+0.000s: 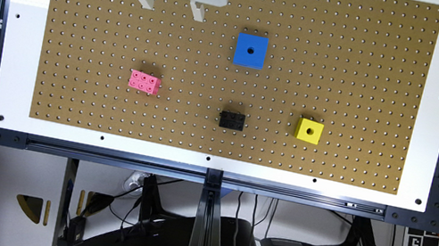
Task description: Pick up pink block.
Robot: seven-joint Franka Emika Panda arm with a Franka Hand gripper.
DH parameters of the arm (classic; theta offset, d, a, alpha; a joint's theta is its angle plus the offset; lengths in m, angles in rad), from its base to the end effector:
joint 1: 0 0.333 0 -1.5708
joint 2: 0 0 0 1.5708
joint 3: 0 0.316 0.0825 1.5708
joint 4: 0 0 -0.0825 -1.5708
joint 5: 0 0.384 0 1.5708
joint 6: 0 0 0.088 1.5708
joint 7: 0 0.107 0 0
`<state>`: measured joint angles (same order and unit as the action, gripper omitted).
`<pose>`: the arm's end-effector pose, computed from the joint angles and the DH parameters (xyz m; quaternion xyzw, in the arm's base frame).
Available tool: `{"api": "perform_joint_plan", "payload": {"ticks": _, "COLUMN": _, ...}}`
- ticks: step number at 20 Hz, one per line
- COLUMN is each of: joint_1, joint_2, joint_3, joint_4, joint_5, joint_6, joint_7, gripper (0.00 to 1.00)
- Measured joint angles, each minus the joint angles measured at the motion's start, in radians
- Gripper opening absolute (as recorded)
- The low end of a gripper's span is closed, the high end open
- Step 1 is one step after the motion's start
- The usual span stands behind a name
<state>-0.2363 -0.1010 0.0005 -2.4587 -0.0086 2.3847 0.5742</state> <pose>0.4576 -0.1100 0.3374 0.9202 -0.3911 0.0138 0.0007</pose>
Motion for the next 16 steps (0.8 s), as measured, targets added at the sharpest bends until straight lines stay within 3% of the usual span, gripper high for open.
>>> {"api": "perform_joint_plan", "payload": {"ticks": 7, "joint_1": 0.000, "joint_2": 0.000, "joint_3": 0.000, "joint_4": -0.004, "joint_5": 0.0000, "joint_6": 0.000, "joint_7": 0.000, "gripper": 1.00}}
{"api": "perform_joint_plan", "payload": {"ticks": 10, "joint_1": -0.012, "joint_2": 0.001, "joint_3": 0.000, "joint_4": -0.001, "joint_5": -0.0026, "joint_6": 0.002, "joint_7": -0.004, "gripper": 1.00}}
{"api": "perform_joint_plan", "payload": {"ticks": 11, "joint_1": -0.024, "joint_2": 0.003, "joint_3": 0.000, "joint_4": 0.004, "joint_5": -0.0041, "joint_6": 0.003, "joint_7": -0.014, "gripper": 1.00}}
{"api": "perform_joint_plan", "payload": {"ticks": 13, "joint_1": -0.064, "joint_2": 0.015, "joint_3": 0.000, "joint_4": 0.023, "joint_5": -0.0042, "joint_6": 0.006, "joint_7": -0.055, "gripper": 1.00}}
{"api": "perform_joint_plan", "payload": {"ticks": 15, "joint_1": -0.098, "joint_2": 0.038, "joint_3": 0.000, "joint_4": 0.055, "joint_5": -0.0039, "joint_6": 0.006, "joint_7": -0.091, "gripper": 1.00}}
{"api": "perform_joint_plan", "payload": {"ticks": 16, "joint_1": -0.109, "joint_2": 0.055, "joint_3": 0.000, "joint_4": 0.075, "joint_5": -0.0038, "joint_6": 0.006, "joint_7": -0.103, "gripper": 1.00}}
